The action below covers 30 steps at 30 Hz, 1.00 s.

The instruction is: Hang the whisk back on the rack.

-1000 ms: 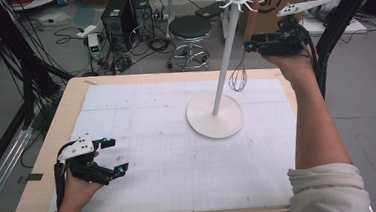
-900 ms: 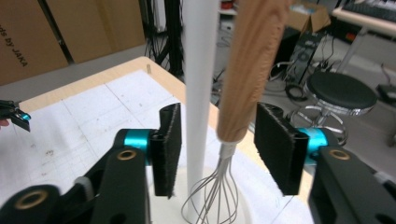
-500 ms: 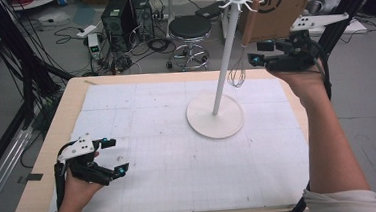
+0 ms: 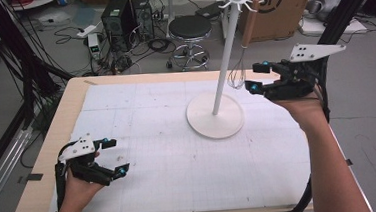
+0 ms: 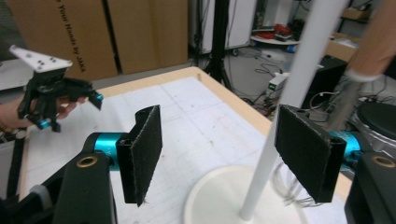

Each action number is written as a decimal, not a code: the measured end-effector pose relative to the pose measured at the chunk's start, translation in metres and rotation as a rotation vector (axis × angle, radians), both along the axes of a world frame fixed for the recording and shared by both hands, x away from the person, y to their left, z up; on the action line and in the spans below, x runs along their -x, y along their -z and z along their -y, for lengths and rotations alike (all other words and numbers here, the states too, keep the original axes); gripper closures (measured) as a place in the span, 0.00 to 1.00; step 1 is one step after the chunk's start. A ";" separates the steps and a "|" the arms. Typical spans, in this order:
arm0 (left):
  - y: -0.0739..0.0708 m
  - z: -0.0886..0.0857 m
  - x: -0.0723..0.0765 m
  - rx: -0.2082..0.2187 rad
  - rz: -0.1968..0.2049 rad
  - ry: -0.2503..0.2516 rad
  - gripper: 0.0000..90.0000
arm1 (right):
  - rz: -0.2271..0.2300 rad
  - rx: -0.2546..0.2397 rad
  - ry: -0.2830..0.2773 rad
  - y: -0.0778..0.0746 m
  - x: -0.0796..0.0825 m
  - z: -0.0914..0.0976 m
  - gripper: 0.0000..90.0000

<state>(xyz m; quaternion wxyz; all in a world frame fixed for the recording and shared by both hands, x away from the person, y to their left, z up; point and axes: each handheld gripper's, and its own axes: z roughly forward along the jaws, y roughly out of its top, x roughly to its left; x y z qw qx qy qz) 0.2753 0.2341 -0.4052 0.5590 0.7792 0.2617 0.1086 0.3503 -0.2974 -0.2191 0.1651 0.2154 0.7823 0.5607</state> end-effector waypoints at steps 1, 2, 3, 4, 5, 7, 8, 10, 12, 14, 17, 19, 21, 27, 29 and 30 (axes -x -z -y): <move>0.000 0.000 0.000 0.000 0.001 0.000 0.02 | 0.001 -0.001 -0.007 0.003 0.001 -0.001 0.34; 0.000 0.000 0.000 0.002 0.000 -0.001 0.02 | -0.003 -0.007 -0.013 0.005 0.002 -0.002 0.32; 0.000 0.000 0.000 0.000 0.001 0.000 0.02 | -0.003 -0.013 -0.021 0.008 0.004 -0.002 0.32; 0.000 0.000 0.000 0.002 0.001 0.002 0.02 | 0.003 -0.022 -0.029 0.012 0.005 -0.003 0.32; 0.000 0.000 0.000 0.002 0.001 0.002 0.02 | 0.004 -0.025 -0.037 0.016 0.006 -0.003 0.30; 0.000 0.000 0.000 0.003 0.001 0.002 0.02 | -0.009 -0.023 -0.047 0.021 0.009 -0.004 0.29; 0.000 0.000 0.000 0.005 0.000 0.004 0.02 | -0.005 -0.019 -0.052 0.025 0.009 -0.005 0.29; 0.000 0.000 0.000 0.005 0.001 0.003 0.02 | -0.015 -0.012 -0.053 0.031 0.011 -0.006 0.29; 0.000 0.000 0.000 0.005 0.000 0.005 0.02 | -0.023 -0.012 -0.055 0.035 0.012 -0.006 0.29; 0.001 0.001 0.000 0.007 -0.003 0.007 0.02 | -0.031 -0.013 -0.058 0.039 0.013 -0.007 0.28; -0.001 0.001 -0.001 0.013 -0.002 0.006 0.02 | -0.045 -0.007 -0.059 0.043 0.015 -0.008 0.27; -0.001 0.001 -0.002 0.018 0.000 0.003 0.02 | -0.057 -0.003 -0.065 0.046 0.016 -0.008 0.27; -0.002 0.000 -0.002 0.021 -0.001 0.000 0.02 | -0.061 0.000 -0.073 0.049 0.017 -0.008 0.24; -0.002 0.000 -0.002 0.021 0.001 0.003 0.02 | -0.075 -0.003 -0.091 0.065 0.023 -0.004 0.22; -0.002 0.000 -0.002 0.022 0.000 0.004 0.02 | -0.088 0.001 -0.087 0.072 0.024 -0.003 0.22; -0.002 0.000 -0.002 0.020 -0.001 0.006 0.02 | -0.097 0.005 -0.087 0.076 0.024 -0.003 0.22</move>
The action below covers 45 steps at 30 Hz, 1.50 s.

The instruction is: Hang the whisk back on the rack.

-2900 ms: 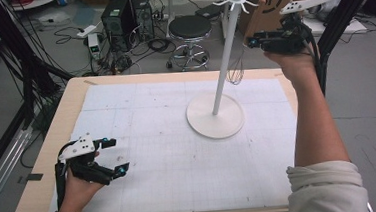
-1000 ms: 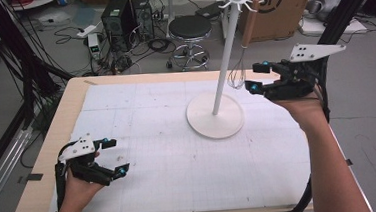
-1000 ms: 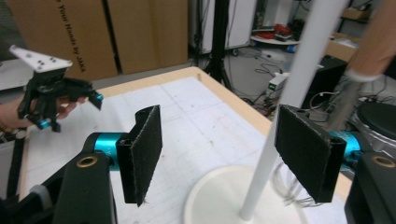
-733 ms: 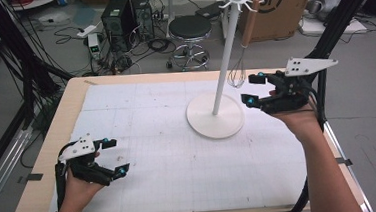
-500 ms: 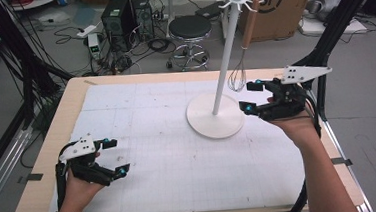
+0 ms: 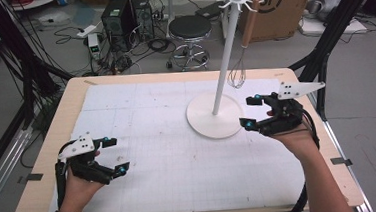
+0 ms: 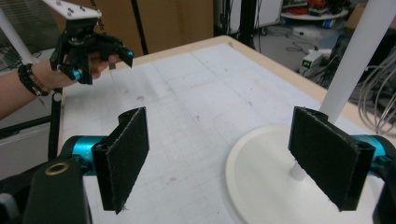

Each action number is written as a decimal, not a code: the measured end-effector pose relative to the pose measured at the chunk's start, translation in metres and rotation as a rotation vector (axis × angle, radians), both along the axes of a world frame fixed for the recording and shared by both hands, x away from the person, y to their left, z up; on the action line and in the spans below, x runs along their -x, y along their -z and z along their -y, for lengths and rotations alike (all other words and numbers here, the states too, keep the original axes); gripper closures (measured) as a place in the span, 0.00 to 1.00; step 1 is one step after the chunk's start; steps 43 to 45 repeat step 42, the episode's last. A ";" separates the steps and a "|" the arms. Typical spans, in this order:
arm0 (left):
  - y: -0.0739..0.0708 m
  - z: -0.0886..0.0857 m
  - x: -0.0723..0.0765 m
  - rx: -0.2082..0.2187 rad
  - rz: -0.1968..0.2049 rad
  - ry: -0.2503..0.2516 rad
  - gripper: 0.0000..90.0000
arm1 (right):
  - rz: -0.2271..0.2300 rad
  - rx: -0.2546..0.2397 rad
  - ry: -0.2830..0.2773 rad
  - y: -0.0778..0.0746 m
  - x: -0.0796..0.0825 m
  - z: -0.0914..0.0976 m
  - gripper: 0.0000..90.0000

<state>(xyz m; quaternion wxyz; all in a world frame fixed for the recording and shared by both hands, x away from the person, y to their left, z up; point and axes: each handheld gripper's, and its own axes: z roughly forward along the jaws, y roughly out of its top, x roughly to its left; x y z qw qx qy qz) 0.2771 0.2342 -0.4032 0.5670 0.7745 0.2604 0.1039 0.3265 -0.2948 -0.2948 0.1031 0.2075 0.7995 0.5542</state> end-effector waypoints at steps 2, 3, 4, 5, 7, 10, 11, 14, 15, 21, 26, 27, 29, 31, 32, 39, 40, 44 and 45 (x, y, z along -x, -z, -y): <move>0.000 0.001 0.001 -0.003 0.000 0.008 0.02 | -0.010 0.005 0.002 0.006 0.001 0.000 0.21; 0.000 0.000 0.001 -0.005 0.001 0.010 0.02 | -0.014 0.008 0.002 0.009 0.001 0.000 0.21; 0.000 0.000 0.001 -0.001 0.002 0.009 0.02 | -0.017 0.014 0.006 0.011 0.002 -0.001 0.20; 0.000 0.001 0.001 0.001 0.003 0.009 0.02 | -0.014 0.023 0.010 0.014 0.003 -0.002 0.20; 0.000 0.000 0.002 0.001 0.003 0.015 0.02 | -0.021 0.029 0.007 0.018 0.005 -0.004 0.20; 0.001 -0.002 0.001 0.004 0.003 0.012 0.02 | -0.038 0.031 0.003 0.027 0.007 -0.006 0.19; 0.001 -0.002 0.001 0.010 0.002 0.012 0.02 | -0.045 0.031 0.001 0.030 0.008 -0.007 0.19; 0.001 -0.003 0.001 0.013 0.004 0.013 0.02 | -0.055 0.034 0.004 0.036 0.009 -0.008 0.18; 0.001 -0.003 0.001 0.014 0.004 0.012 0.02 | -0.054 0.033 0.005 0.038 0.008 -0.008 0.18; 0.000 -0.004 0.002 0.014 0.005 0.010 0.02 | -0.069 0.057 0.011 0.049 0.011 -0.011 0.17; 0.001 -0.002 0.002 0.012 0.000 0.012 0.02 | -0.090 0.103 0.028 0.060 0.011 -0.012 0.17; 0.001 -0.002 0.002 0.009 0.000 0.014 0.02 | -0.097 0.116 0.032 0.061 0.011 -0.013 0.17; 0.001 -0.002 0.002 0.007 0.000 0.011 0.02 | -0.100 0.128 0.029 0.062 0.011 -0.014 0.17; 0.001 -0.002 0.002 0.007 0.000 0.015 0.02 | -0.092 0.127 0.030 0.062 0.011 -0.014 0.17; 0.001 -0.002 0.002 0.006 0.000 0.015 0.02 | -0.091 0.121 0.029 0.062 0.011 -0.013 0.17; 0.002 -0.002 0.003 0.008 -0.007 0.012 0.02 | -0.095 0.131 0.029 0.063 0.011 -0.015 0.17; 0.002 -0.002 0.003 0.006 -0.006 0.011 0.02 | -0.102 0.133 0.032 0.062 0.012 -0.016 0.17; 0.002 -0.001 0.003 0.008 -0.005 0.010 0.02 | -0.097 0.134 0.032 0.062 0.013 -0.016 0.17; 0.002 -0.001 0.003 0.008 -0.005 0.010 0.02 | -0.097 0.134 0.032 0.062 0.013 -0.016 0.17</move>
